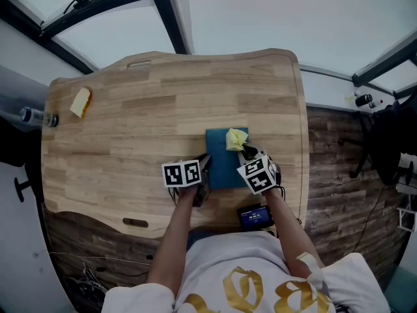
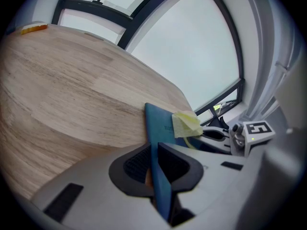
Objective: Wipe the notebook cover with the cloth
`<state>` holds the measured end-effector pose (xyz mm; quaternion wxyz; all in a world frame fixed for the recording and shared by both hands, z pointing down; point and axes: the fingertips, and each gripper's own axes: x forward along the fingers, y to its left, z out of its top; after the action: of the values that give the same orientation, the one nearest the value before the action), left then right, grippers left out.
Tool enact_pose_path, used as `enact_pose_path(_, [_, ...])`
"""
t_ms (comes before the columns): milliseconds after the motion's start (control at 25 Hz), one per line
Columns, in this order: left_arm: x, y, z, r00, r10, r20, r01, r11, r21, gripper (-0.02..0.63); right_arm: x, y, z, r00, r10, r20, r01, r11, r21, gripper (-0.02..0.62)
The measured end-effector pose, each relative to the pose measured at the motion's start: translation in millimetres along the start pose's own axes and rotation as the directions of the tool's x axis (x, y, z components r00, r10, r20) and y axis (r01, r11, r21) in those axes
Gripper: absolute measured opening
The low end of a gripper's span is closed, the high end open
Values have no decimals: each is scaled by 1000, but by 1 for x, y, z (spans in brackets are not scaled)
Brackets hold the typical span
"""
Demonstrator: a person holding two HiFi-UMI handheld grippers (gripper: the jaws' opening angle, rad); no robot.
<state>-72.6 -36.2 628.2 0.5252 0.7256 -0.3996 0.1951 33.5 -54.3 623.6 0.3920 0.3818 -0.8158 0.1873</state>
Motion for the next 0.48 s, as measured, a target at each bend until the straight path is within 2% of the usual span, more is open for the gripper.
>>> enact_pose_path(480, [0, 1, 0, 1000, -5, -3, 5, 1000, -6, 55, 11, -29, 15, 997, -70, 21, 69, 996, 58, 37])
